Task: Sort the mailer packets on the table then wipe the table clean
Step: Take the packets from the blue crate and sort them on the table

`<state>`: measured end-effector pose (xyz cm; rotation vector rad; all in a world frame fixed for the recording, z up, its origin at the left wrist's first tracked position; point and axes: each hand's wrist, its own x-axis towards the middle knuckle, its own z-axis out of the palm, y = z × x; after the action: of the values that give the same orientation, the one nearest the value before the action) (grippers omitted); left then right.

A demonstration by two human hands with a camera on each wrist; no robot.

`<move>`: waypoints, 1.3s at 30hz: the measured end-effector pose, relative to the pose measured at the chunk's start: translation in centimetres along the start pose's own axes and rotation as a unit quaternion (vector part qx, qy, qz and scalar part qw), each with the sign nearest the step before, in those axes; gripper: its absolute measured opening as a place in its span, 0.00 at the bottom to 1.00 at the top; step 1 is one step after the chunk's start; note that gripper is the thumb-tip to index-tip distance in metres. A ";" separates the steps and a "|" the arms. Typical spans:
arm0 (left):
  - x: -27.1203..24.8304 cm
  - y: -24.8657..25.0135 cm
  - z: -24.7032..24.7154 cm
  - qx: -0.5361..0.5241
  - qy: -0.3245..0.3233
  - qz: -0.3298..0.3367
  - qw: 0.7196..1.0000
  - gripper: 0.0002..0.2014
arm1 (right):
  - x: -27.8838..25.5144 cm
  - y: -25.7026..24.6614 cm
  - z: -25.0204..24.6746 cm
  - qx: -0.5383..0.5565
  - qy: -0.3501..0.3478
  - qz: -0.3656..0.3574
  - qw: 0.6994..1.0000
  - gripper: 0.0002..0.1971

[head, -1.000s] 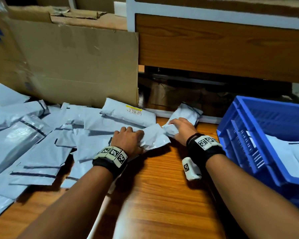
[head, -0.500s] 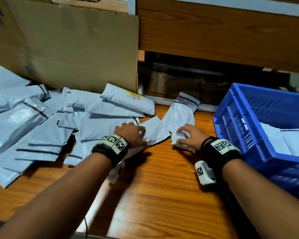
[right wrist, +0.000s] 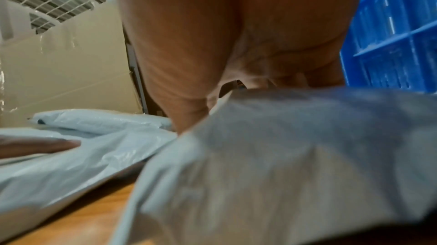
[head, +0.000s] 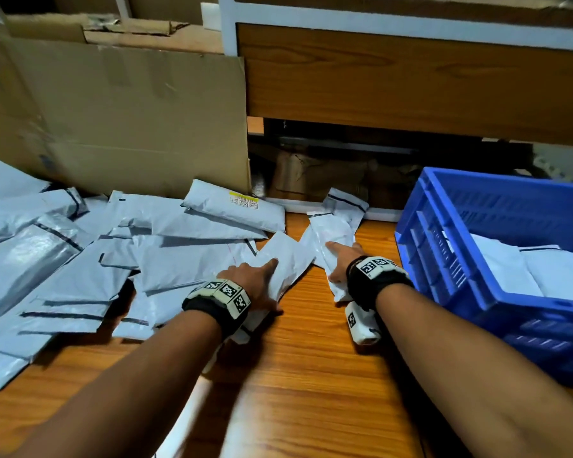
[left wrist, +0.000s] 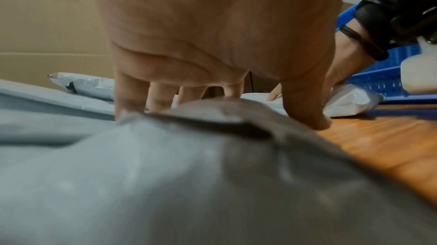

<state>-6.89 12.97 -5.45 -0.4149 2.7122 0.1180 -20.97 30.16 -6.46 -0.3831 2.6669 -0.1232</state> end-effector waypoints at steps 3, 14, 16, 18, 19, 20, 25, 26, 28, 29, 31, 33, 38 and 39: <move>0.1 0.5 0.3 -0.017 0.017 -0.008 1.000 0.51 | -0.1 0.5 0.2 -0.008 0.014 0.002 1.000 0.47; -0.6 0.2 -5.3 -0.193 0.109 0.032 0.975 0.40 | -3.1 -0.9 -6.1 0.046 0.111 -0.082 0.989 0.37; -0.9 1.1 -7.7 -0.237 0.143 0.046 0.960 0.40 | -4.5 -1.1 -9.2 0.051 0.139 -0.090 0.985 0.36; -0.8 2.6 -10.3 -0.266 0.176 0.073 0.945 0.40 | -6.1 -0.7 -12.3 0.048 0.160 -0.094 0.981 0.36; -0.8 3.6 -11.5 -0.275 0.190 0.088 0.938 0.40 | -7.0 -0.3 -13.9 0.044 0.168 -0.098 0.980 0.36; -0.6 4.6 -12.6 -0.279 0.198 0.095 0.935 0.41 | -7.9 0.4 -15.3 0.039 0.175 -0.101 0.979 0.35; 0.1 10.6 -16.7 -0.321 0.166 0.137 0.922 0.49 | -11.1 6.2 -20.4 0.008 0.169 -0.079 0.982 0.35; 0.2 12.0 -17.2 -0.343 0.156 0.146 0.915 0.51 | -11.6 7.7 -21.2 0.005 0.161 -0.075 0.984 0.35; 0.2 15.3 -18.0 -0.351 0.157 0.168 0.908 0.52 | -12.5 10.6 -22.6 -0.008 0.157 -0.061 0.986 0.35; 0.1 17.0 -18.3 -0.339 0.160 0.179 0.909 0.50 | -12.9 12.0 -23.2 -0.015 0.159 -0.052 0.986 0.34; -0.2 20.7 -19.0 -0.324 0.156 0.201 0.911 0.46 | -13.5 15.0 -24.3 -0.025 0.168 -0.035 0.985 0.34; -0.2 24.3 -19.9 -0.313 0.151 0.219 0.912 0.42 | -13.7 18.0 -25.0 -0.036 0.171 -0.017 0.984 0.34; 0.6 32.8 -21.2 -0.283 0.127 0.236 0.921 0.30 | -13.9 26.4 -25.9 -0.050 0.158 -0.001 0.986 0.33; 0.6 34.4 -21.1 -0.268 0.120 0.234 0.927 0.28 | -13.8 28.1 -26.1 -0.056 0.147 0.002 0.988 0.33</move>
<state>-25.64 42.62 14.50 0.0985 2.9373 1.0159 -27.41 61.67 18.56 -0.4232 2.9748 -0.0283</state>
